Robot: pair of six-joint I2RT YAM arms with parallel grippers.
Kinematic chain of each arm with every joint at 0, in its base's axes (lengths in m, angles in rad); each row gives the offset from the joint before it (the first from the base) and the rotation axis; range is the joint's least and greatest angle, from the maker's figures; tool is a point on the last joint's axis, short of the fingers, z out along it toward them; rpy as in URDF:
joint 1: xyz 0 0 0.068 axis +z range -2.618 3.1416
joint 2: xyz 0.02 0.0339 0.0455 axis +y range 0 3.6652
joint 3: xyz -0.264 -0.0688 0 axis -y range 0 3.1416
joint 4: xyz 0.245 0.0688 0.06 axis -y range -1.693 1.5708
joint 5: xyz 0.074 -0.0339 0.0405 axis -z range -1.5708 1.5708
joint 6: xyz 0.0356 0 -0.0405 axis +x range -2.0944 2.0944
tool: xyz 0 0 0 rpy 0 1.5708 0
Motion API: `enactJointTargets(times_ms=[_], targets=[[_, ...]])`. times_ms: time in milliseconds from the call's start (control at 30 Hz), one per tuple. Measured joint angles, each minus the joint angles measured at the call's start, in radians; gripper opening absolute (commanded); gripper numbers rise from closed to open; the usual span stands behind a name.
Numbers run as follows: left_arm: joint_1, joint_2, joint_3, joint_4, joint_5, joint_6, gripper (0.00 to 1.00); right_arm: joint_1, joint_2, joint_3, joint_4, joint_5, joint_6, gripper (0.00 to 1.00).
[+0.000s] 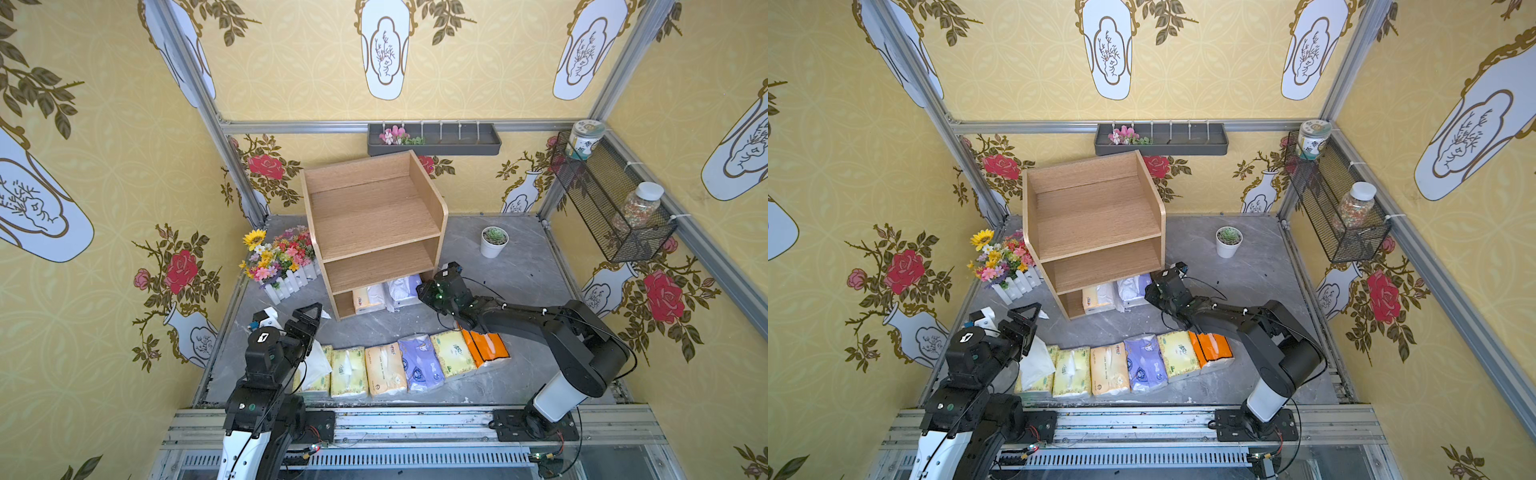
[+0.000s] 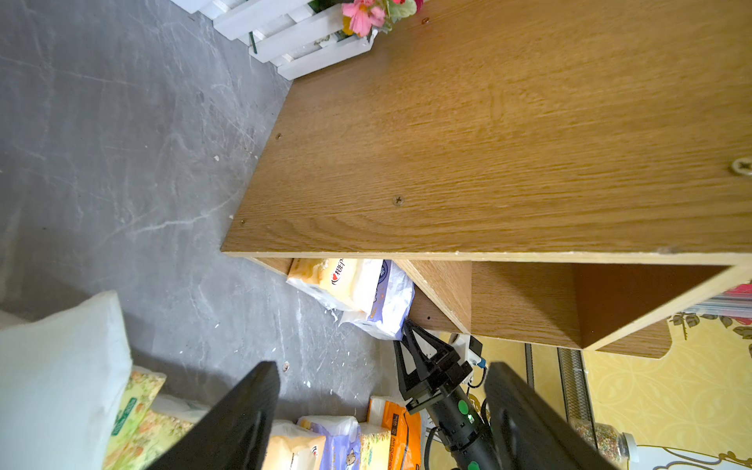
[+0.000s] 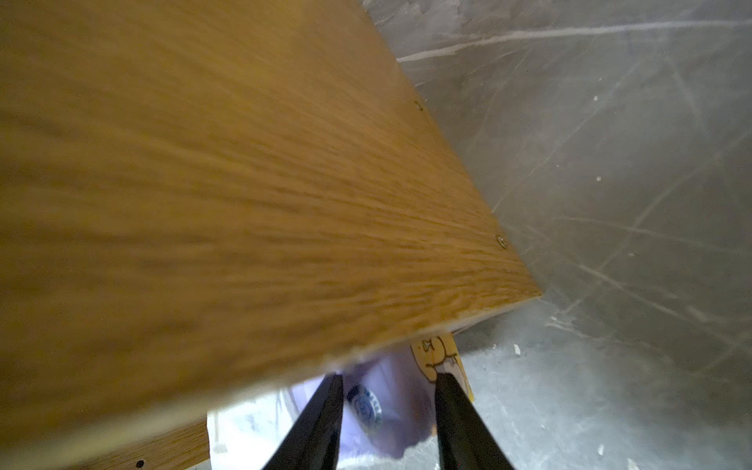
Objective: Remove the tissue boxes from the shelf
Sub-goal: Pick up a box of tissues from the shelf.
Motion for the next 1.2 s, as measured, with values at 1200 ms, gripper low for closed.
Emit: enactJointTargets(times_ms=[1200], targets=[[-0.298, 0.065, -0.156, 0.202, 0.050, -0.203, 0.91, -0.011, -0.280, -0.123, -0.052, -0.100, 0.014, 0.00]])
